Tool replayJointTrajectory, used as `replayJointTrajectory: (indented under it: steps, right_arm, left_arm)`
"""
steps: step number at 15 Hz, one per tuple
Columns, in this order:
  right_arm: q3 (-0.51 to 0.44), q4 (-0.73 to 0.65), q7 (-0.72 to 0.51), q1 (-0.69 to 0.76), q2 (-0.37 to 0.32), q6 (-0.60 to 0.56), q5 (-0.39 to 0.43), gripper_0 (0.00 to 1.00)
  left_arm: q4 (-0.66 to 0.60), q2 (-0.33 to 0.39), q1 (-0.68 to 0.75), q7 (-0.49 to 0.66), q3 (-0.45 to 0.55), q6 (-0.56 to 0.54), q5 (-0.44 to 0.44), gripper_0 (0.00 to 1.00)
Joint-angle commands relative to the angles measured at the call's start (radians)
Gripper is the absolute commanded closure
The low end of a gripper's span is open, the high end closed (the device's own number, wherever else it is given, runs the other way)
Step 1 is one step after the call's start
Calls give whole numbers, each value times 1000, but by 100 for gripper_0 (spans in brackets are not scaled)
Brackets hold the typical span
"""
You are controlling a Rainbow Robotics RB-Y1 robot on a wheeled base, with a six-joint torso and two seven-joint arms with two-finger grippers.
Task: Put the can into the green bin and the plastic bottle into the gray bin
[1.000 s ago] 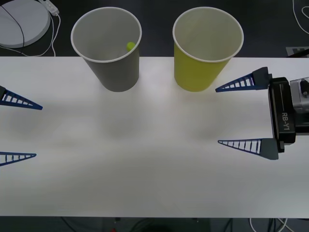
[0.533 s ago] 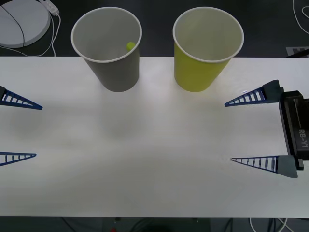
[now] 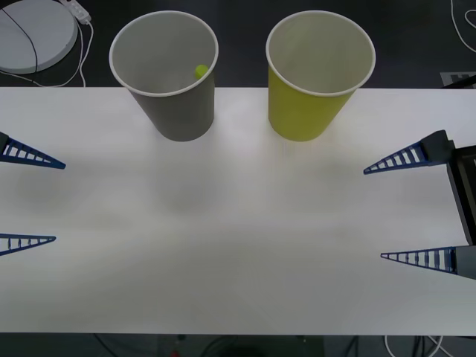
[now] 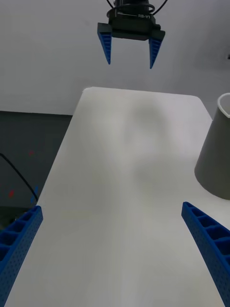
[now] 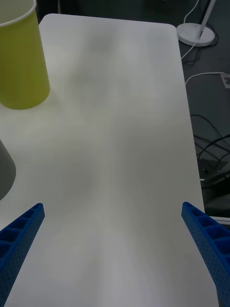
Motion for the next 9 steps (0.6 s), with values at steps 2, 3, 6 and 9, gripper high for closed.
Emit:
replayJointTrajectory:
  steps: [2, 3, 6, 9]
  right_arm:
    - [-5, 18, -12, 20, -6, -1, 1, 0]
    - [-5, 23, -12, 20, -6, -2, 1, 0]
    - [-5, 26, -15, 23, -6, -4, 1, 0]
    - [-5, 28, -18, 29, -5, -10, 1, 0]
  left_arm:
    - [0, 0, 0, 0, 0, 0, 0, 0]
    - [0, 0, 0, 0, 0, 0, 0, 0]
    - [0, 0, 0, 0, 0, 0, 0, 0]
    - [0, 0, 0, 0, 0, 0, 0, 0]
